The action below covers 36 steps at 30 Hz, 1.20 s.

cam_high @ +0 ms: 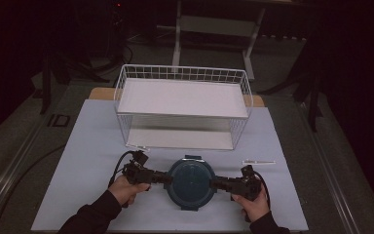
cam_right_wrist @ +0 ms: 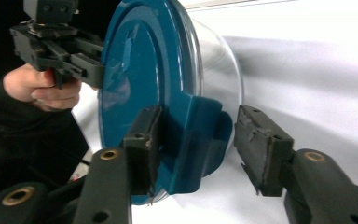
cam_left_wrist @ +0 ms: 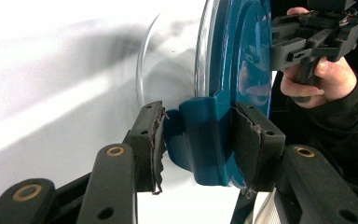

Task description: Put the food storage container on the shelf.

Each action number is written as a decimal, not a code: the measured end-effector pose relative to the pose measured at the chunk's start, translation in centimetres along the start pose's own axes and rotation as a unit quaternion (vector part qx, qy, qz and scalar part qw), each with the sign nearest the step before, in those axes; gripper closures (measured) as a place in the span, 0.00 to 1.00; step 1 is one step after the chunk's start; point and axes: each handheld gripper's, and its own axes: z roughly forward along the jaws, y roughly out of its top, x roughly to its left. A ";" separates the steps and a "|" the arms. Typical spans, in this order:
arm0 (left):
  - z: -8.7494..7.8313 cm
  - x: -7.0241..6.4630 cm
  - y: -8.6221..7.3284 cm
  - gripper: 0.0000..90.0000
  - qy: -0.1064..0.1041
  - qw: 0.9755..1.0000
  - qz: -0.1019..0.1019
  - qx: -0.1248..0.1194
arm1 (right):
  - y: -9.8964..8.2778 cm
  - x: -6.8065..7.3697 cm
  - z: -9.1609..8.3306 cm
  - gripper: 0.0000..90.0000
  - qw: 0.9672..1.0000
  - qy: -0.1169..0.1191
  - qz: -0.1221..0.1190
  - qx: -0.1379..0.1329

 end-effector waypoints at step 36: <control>-1.9 -1.3 0.2 0.62 0.026 0.998 0.008 -0.056 | 1.5 0.9 0.0 0.63 0.999 0.034 0.016 -0.002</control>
